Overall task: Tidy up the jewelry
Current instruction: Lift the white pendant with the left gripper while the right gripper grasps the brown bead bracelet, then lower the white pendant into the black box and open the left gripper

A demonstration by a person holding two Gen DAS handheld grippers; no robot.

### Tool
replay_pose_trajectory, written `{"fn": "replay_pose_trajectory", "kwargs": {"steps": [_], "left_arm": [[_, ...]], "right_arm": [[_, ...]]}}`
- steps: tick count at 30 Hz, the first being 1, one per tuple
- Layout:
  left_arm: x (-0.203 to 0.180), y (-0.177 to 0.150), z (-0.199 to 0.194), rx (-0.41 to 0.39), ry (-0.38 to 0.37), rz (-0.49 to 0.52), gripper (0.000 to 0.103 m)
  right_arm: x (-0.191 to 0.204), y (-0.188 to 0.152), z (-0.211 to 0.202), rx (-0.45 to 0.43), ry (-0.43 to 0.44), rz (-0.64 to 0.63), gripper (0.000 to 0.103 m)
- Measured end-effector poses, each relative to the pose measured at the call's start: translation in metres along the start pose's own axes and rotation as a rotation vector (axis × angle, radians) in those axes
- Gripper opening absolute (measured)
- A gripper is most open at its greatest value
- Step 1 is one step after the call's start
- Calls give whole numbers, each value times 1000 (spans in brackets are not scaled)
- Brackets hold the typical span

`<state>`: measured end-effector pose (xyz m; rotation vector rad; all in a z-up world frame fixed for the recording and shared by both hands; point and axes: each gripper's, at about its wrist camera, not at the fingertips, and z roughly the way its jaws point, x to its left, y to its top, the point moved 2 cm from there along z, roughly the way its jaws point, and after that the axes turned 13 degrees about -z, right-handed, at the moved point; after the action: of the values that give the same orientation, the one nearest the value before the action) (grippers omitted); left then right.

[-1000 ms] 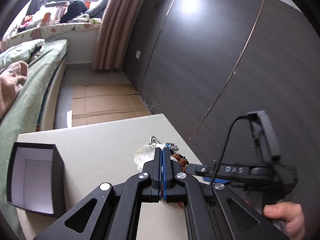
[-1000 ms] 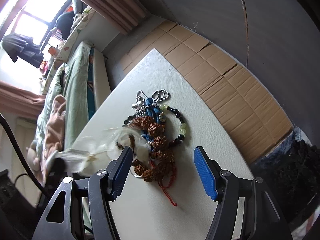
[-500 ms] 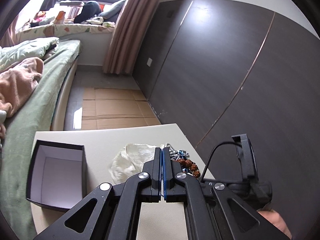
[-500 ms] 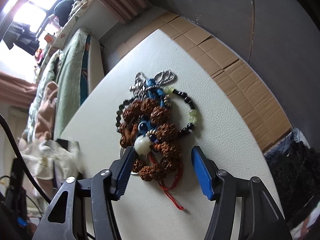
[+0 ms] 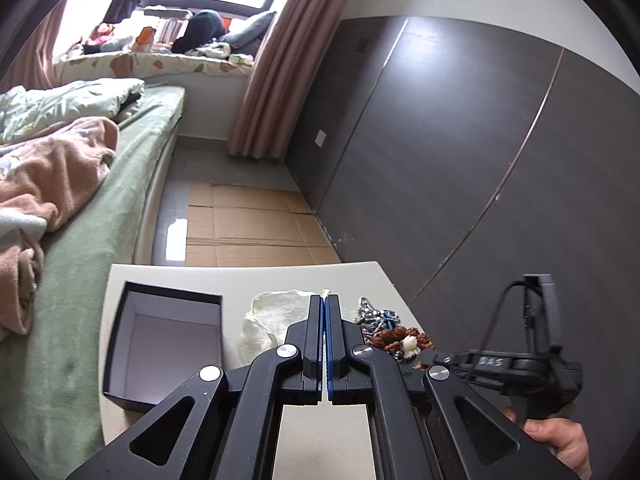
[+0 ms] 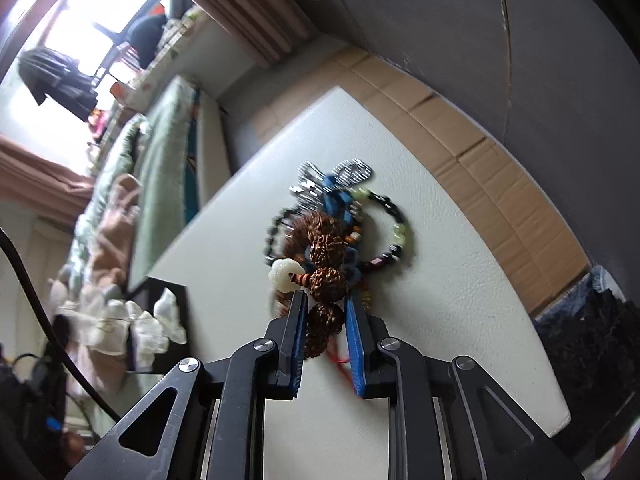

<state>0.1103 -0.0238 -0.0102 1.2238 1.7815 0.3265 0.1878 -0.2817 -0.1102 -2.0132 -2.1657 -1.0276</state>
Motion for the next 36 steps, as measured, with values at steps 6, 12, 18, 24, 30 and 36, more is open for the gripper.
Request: {"fn": "replay_pose_trajectory", "kwargs": {"steps": [6, 12, 18, 24, 30, 36], "left_arm": [[13, 10, -16, -38, 8, -21, 0], [36, 24, -29, -75, 28, -61, 0], [58, 35, -32, -85, 60, -95, 0], [76, 37, -28, -67, 90, -124, 1], [95, 39, -13, 35, 118, -202, 34], [99, 43, -35, -46, 109, -227, 78]], "right_arm": [[21, 4, -13, -82, 77, -23, 20], [49, 8, -13, -129, 149, -52, 20], [77, 7, -11, -159, 236, -95, 20], [101, 7, -7, -170, 296, -138, 20], [123, 5, -5, -180, 364, -175, 20], [151, 1, -3, -189, 416, -232, 20]]}}
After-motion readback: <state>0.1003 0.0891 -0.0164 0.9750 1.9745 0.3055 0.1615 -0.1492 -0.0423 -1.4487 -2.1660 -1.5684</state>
